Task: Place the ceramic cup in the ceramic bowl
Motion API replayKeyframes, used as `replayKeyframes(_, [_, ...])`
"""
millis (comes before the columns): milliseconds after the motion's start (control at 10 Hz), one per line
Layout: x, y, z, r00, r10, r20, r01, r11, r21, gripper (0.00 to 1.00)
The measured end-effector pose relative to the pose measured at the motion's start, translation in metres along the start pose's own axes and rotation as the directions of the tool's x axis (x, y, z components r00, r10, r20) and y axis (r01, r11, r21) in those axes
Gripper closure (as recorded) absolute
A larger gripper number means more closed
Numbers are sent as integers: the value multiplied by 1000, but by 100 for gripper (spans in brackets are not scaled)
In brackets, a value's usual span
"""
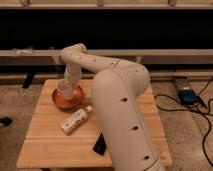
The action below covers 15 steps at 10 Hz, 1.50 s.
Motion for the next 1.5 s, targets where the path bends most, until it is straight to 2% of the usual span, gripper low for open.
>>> replayKeyframes(600, [1, 0, -4, 1000, -6, 2, 6, 1000, -3, 20])
replayKeyframes(900, [-3, -13, -51, 998, -34, 46, 34, 999, -2, 20])
replayKeyframes(1000, [-2, -20, -80, 996, -57, 61, 56, 998, 8, 20])
replayKeyframes(1100, [0, -28, -97, 995, -67, 68, 66, 998, 19, 20])
replayKeyframes(1200, [1, -32, -104, 995, -73, 73, 71, 997, 25, 20])
replayKeyframes(1400, [2, -25, -103, 995, -78, 68, 77, 997, 16, 20])
replayKeyframes(1500, [1, -29, -103, 995, -76, 72, 75, 997, 22, 20])
